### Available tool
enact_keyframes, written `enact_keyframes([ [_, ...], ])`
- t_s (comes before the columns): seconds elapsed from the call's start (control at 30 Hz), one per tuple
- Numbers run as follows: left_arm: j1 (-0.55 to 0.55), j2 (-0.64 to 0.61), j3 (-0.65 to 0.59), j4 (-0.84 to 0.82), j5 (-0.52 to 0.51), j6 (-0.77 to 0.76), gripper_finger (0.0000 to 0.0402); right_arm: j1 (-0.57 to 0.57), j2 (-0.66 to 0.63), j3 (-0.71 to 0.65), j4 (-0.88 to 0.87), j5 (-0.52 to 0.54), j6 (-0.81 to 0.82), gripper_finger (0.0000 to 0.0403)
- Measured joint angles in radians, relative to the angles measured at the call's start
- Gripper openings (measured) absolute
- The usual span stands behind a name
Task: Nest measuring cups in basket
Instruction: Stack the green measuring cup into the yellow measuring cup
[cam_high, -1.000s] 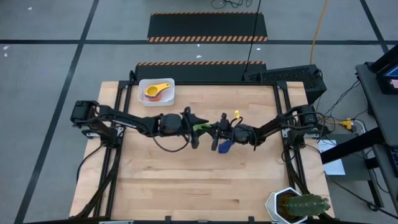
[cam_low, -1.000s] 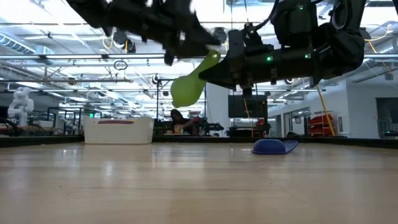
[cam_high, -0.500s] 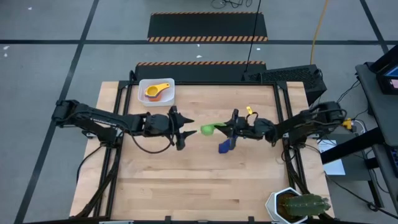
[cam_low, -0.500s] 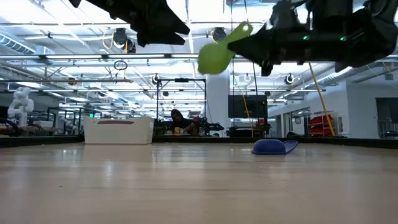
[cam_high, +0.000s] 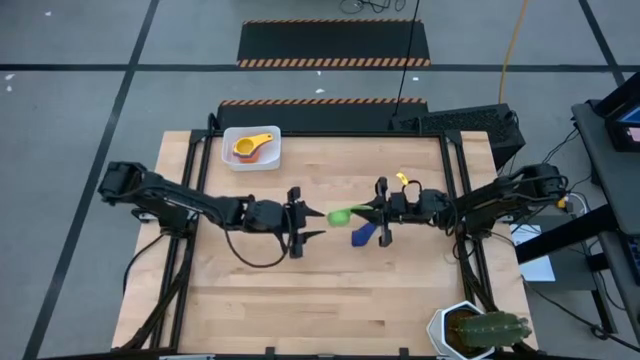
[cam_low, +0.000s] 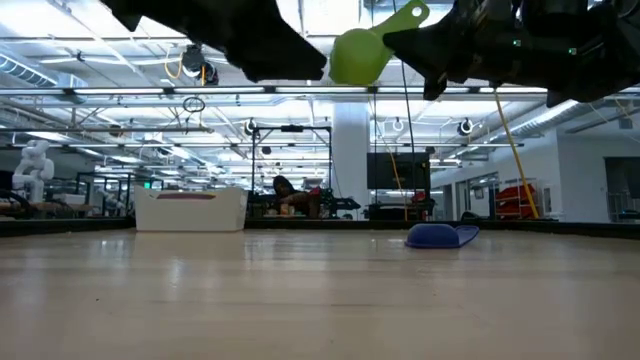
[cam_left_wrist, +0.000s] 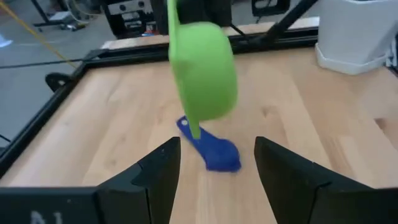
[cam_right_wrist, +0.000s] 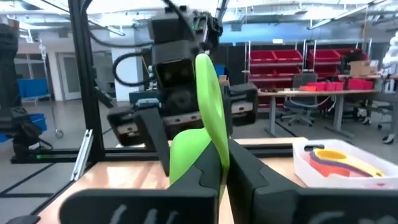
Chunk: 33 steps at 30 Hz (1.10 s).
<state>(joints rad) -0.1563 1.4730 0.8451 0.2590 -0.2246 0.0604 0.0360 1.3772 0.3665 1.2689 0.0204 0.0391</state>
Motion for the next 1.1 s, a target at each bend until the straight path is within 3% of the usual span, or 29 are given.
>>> enact_keyframes([
  [0.13, 0.014, 0.037, 0.000, 0.059, -0.015, -0.007, 0.0209, -0.001, 0.000, 0.001, -0.001, -0.009, -0.011, 0.0000],
  [0.3, 0.039, 0.069, 0.001, 0.105, 0.046, -0.037, 0.0201, -0.001, 0.000, 0.001, -0.005, -0.035, -0.033, 0.0000],
  [0.67, 0.087, 0.151, 0.001, 0.187, 0.095, -0.043, 0.0097, 0.000, 0.001, 0.001, -0.031, -0.023, -0.055, 0.0000],
  [0.93, 0.076, 0.151, 0.000, 0.208, 0.094, -0.003, 0.0077, -0.001, -0.001, 0.001, -0.038, -0.023, -0.055, 0.0000],
  [1.1, 0.078, 0.151, 0.000, 0.200, 0.089, 0.011, 0.0015, -0.002, -0.001, 0.001, -0.044, -0.023, -0.057, 0.0000],
])
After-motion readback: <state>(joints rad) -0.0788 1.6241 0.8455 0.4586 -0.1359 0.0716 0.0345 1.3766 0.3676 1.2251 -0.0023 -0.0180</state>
